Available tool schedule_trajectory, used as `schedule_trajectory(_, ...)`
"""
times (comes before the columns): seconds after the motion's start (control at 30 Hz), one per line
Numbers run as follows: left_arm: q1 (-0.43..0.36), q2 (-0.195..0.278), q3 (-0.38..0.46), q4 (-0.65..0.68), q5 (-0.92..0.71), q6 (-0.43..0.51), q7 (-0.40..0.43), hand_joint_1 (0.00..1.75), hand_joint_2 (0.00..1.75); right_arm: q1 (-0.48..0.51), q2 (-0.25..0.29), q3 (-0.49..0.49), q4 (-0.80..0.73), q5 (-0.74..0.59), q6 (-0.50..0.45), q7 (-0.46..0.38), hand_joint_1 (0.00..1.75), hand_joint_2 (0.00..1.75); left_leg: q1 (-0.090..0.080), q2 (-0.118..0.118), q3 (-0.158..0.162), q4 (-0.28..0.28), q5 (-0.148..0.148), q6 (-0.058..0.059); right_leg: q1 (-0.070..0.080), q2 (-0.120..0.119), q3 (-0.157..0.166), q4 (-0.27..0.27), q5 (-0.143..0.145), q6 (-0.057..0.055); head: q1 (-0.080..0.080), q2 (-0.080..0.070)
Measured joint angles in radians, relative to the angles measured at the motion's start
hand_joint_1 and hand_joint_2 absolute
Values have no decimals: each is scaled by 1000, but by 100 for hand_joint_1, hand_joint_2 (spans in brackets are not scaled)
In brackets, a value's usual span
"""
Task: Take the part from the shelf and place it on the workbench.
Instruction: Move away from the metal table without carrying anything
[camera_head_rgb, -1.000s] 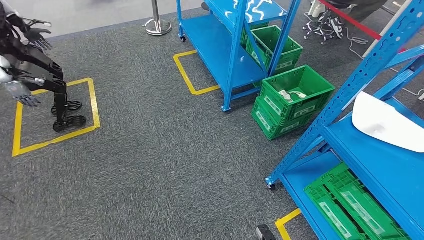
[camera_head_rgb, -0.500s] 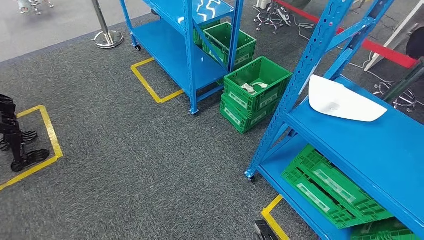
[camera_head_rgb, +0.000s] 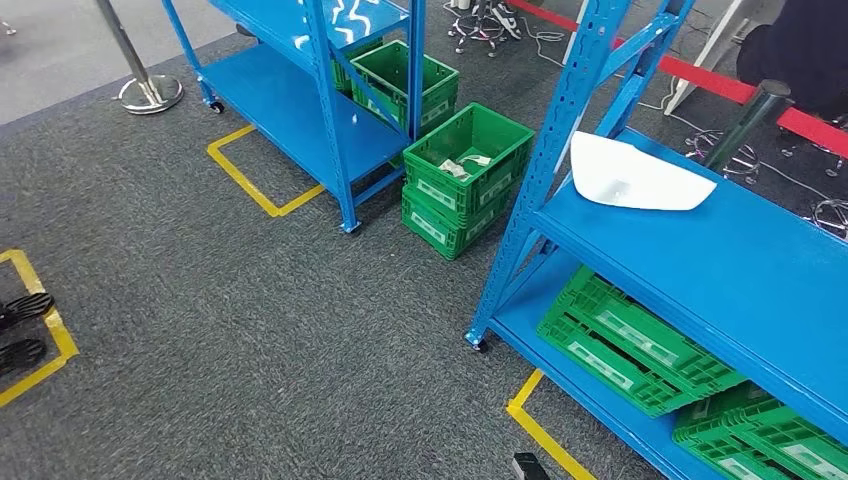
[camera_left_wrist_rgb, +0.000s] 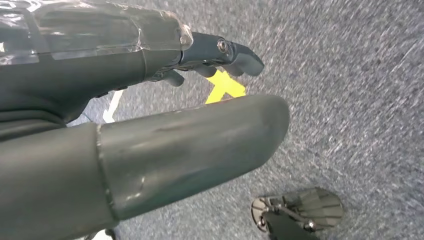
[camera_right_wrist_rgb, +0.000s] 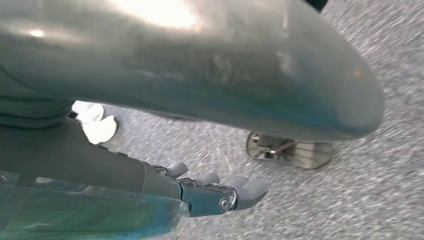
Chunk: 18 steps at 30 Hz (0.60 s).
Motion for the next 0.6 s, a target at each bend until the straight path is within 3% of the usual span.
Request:
schedule_trajectory(0.07, -2, 3, 0, 0, 0, 0, 1, 0, 0, 0, 3, 3, -1, -3, 5, -19, 0, 0, 1, 18, 6, -6, -2, -10, 4, 9, 8, -15, -2, -7, 2, 0)
schedule_trajectory(0.1, -3, 6, 0, 0, 0, 1, -4, 0, 0, 3, 5, 3, -1, -4, 9, -28, 0, 0, 2, 6, 12, -6, -6, -16, 2, 18, 14, -25, 2, -8, 1, 0)
schedule_trajectory(0.17, -5, 11, 0, 0, 0, 9, -24, 0, 0, 5, 11, 4, -2, -7, 16, -43, 0, 0, 4, -59, -3, 40, -37, -25, -5, 36, 30, -47, 12, -14, -4, 0)
schedule_trajectory(0.2, -5, 16, 0, 0, 0, 15, -38, 0, 0, 3, 16, 4, -2, -8, 20, -47, 0, 0, 7, -96, -30, 94, -63, -28, -8, 46, 33, -52, 15, -17, -11, 0)
schedule_trajectory(0.23, -5, 20, 0, 0, 0, 22, -54, 0, 0, 0, 21, 5, -2, -9, 23, -49, 0, 0, 8, -113, -66, 161, -91, -30, -8, 58, 34, -53, 15, -20, -18, 0)
schedule_trajectory(0.27, -4, 25, 0, 0, 1, 28, -73, 0, 0, -2, 26, 6, -2, -9, 26, -50, 0, 0, 8, -115, -102, 222, -110, -33, -8, 72, 34, -52, 15, -21, -24, 0)
schedule_trajectory(0.3, -6, 31, 1, 0, 1, 33, -93, 0, 0, -2, 32, 7, -2, -9, 28, -49, 0, 0, 9, -113, -128, 257, -110, -36, -8, 87, 35, -50, 13, -21, -30, 0)
schedule_trajectory(0.33, -9, 37, 1, 0, 2, 37, -110, 0, 0, -1, 38, 9, -2, -8, 30, -49, 0, 0, 10, -111, -137, 255, -89, -38, -9, 100, 36, -47, 10, -20, -35, 0)
schedule_trajectory(0.37, -14, 42, 2, 0, 2, 39, -123, 0, 0, 0, 42, 10, -2, -7, 30, -48, 0, 0, 11, -114, -127, 215, -51, -40, -11, 114, 37, -43, 7, -17, -38, 0)
schedule_trajectory(0.43, -25, 50, 4, 0, 3, 41, -135, 0, 0, 0, 50, 11, -2, -5, 30, -47, 0, 0, 18, -154, -77, 87, 22, -41, -15, 139, 37, -28, -5, -7, -47, 0)
schedule_trajectory(0.5, -32, 54, 5, 0, 4, 44, -138, 0, 0, -3, 54, 12, -2, -2, 33, -47, 0, 0, 21, -191, -44, 16, 38, -36, -18, 163, 30, -16, -14, 6, -52, 0)
schedule_trajectory(0.53, -33, 55, 6, 0, 5, 46, -138, 0, 0, -3, 56, 12, -2, 0, 36, -47, 0, 0, 20, -193, -39, 12, 31, -30, -21, 175, 26, -15, -15, 13, -53, 0)
schedule_trajectory(0.6, -34, 57, 11, 1, 4, 50, -131, 0, 0, -2, 57, 16, -2, 6, 40, -46, 0, 0, 19, -166, -33, 6, 29, -17, -24, 186, 23, -15, -16, 24, -50, 0)
